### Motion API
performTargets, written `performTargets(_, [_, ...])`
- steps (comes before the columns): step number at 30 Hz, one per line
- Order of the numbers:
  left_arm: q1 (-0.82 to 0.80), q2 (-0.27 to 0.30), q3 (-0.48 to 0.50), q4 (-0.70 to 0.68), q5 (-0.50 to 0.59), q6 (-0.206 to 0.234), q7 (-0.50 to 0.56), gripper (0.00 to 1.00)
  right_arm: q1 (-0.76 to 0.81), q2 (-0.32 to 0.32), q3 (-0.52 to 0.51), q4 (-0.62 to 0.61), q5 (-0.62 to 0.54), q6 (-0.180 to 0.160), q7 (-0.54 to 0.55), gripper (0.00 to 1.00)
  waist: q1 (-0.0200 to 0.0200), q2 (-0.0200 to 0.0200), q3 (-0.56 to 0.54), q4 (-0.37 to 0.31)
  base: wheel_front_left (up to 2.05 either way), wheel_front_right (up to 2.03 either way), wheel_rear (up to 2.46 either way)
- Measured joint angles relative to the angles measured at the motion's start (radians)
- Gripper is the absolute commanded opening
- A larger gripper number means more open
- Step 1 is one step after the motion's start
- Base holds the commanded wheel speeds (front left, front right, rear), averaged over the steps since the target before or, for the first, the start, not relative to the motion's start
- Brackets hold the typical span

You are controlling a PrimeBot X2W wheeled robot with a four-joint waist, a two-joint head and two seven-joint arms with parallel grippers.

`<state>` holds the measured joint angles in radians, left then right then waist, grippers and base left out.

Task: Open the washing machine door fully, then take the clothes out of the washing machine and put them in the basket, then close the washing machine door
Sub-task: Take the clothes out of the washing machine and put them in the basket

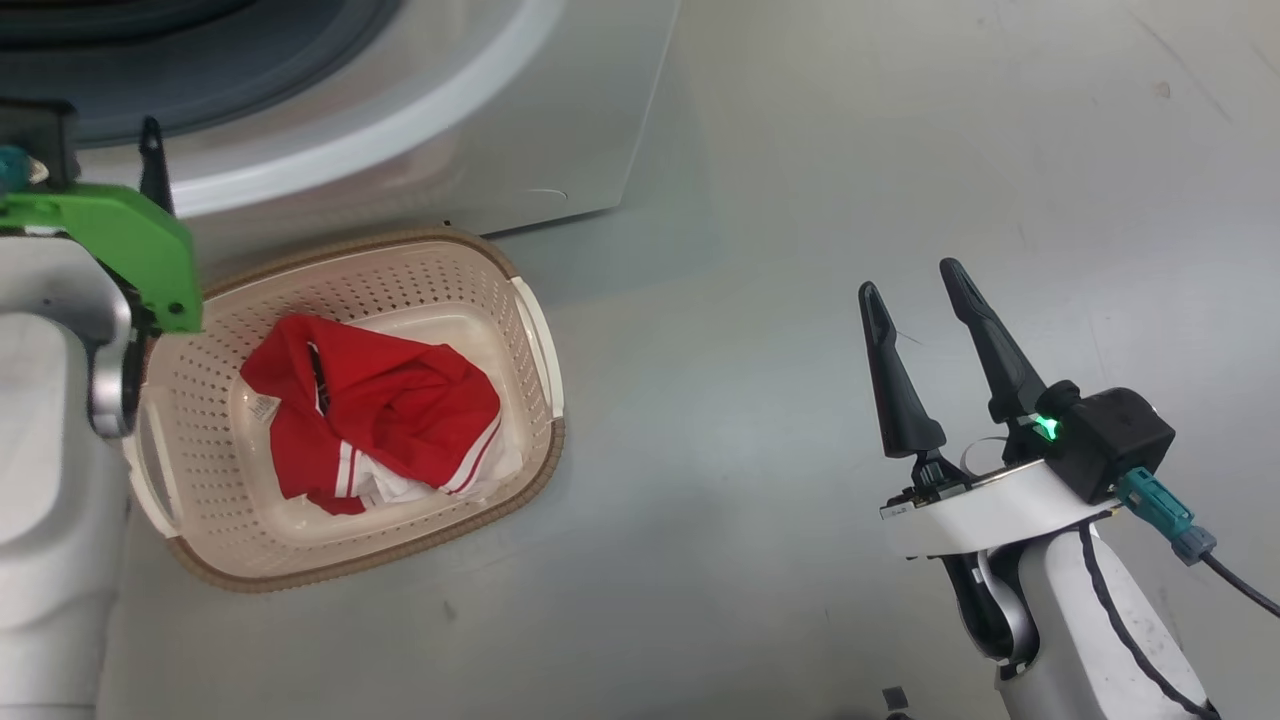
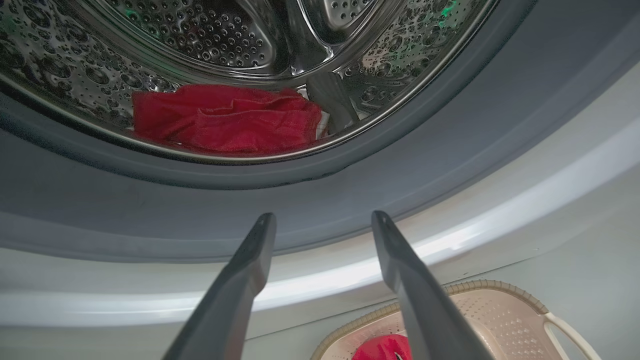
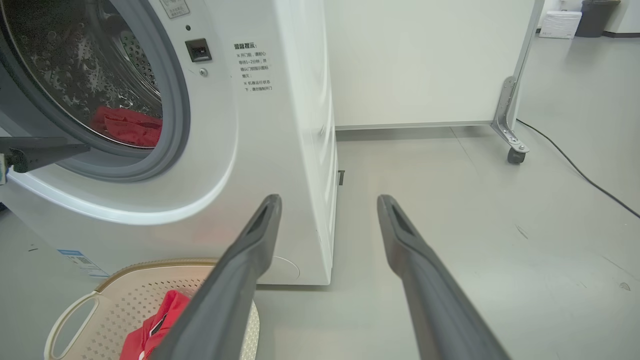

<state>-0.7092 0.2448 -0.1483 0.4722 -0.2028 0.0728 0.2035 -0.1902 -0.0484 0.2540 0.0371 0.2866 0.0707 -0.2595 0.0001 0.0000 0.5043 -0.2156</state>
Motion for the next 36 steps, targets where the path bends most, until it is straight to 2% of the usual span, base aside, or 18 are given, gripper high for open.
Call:
performTargets(12, [-0.221,0.158,0.003,0.019,0.078,-0.041,0.132,1.00,-0.054,0.001,0.040,-0.002,0.071,0.000,0.000,1.00,0.0000,0.0000,0.117,-0.081,0.00,0.00,0.00])
performTargets(20, [-0.362,0.232,-0.019,0.016,0.127,-0.080,0.227,1.00,-0.077,0.003,0.051,-0.004,0.096,-0.003,0.000,1.00,0.0001,0.0000,0.182,-0.122,0.00,0.00,0.00])
performTargets(32, [-0.516,0.340,-0.005,0.013,0.144,-0.131,0.361,1.00,-0.134,0.004,0.098,-0.012,0.165,-0.004,0.000,1.00,0.0001,0.0000,0.274,-0.179,0.00,0.00,0.00])
performTargets(36, [-0.554,0.366,0.002,0.027,0.144,-0.133,0.418,1.00,-0.143,0.004,0.109,-0.014,0.185,-0.004,0.000,1.00,0.0001,0.0000,0.301,-0.201,0.00,0.00,0.00])
